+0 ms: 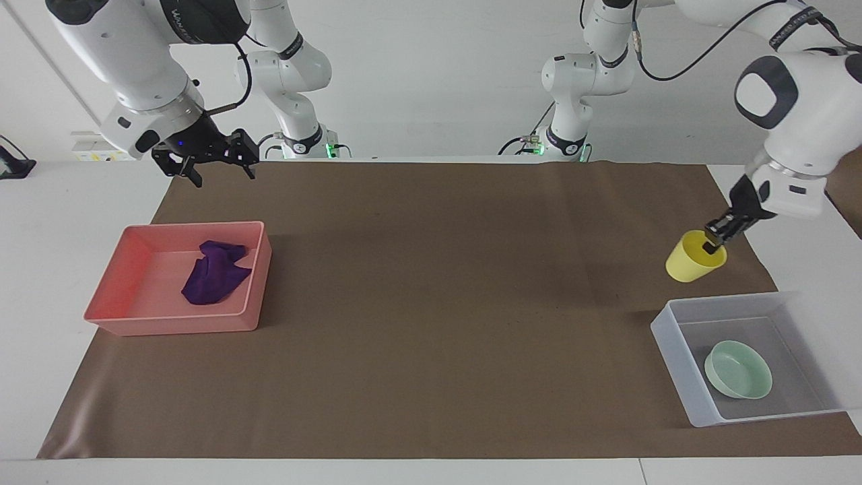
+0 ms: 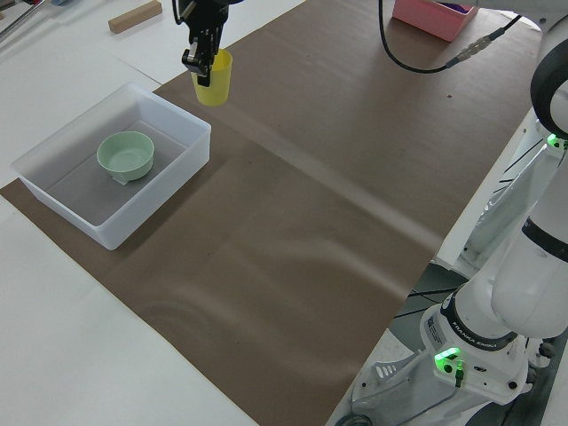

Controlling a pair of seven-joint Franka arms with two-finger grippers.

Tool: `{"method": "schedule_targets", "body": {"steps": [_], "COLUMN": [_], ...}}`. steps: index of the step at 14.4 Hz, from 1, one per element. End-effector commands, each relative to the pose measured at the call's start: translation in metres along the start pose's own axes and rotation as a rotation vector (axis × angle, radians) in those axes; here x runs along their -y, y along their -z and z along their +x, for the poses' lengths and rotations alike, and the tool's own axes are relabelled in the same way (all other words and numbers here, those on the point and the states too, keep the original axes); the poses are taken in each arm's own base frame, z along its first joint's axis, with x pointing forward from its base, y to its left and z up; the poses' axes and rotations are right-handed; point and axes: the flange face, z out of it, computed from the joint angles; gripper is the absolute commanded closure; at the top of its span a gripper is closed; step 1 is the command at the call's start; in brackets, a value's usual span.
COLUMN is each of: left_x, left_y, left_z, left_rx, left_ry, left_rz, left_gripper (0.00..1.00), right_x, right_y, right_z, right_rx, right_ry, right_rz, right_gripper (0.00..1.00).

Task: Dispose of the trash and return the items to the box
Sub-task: 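Carry the yellow cup into the white bin with the left gripper, then release the cup and withdraw the left gripper from the white bin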

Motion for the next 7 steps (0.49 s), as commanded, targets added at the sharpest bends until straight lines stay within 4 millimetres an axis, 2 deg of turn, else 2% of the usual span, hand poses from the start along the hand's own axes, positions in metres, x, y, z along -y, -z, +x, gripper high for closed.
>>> {"method": "schedule_targets", "body": {"steps": [1,2,4,6,7], "left_x": [0.014,0.016,0.023,0.024,0.032], "left_y": [-0.043,-0.052,-0.071,-0.094,-0.106], "left_z": [0.062,0.08,0.1,0.107,0.107], "left_rx": [-0.068,-0.07,-0.073,-0.081,-0.063], "left_ry": [0.047,0.049,0.055,0.009,0.002], "left_rz": [-0.044,-0.041,-0.039,-0.034,-0.028], "left_gripper": [1.0,1.0,1.0,1.0,1.0], "right_x": [-0.004,-0.004,-0.007,-0.006,-0.007], "right_y": [-0.005,-0.004,-0.004,-0.004,-0.005], "right_z": [-0.008,-0.008,-0.008,-0.007,-0.006], "right_rx": [0.013,0.01,0.007,0.01,0.004], "right_ry": [0.015,0.013,0.012,0.013,0.012], "right_rz": [0.021,0.021,0.01,-0.02,-0.025], "right_gripper": [0.0,0.0,0.0,0.0,0.0]}}
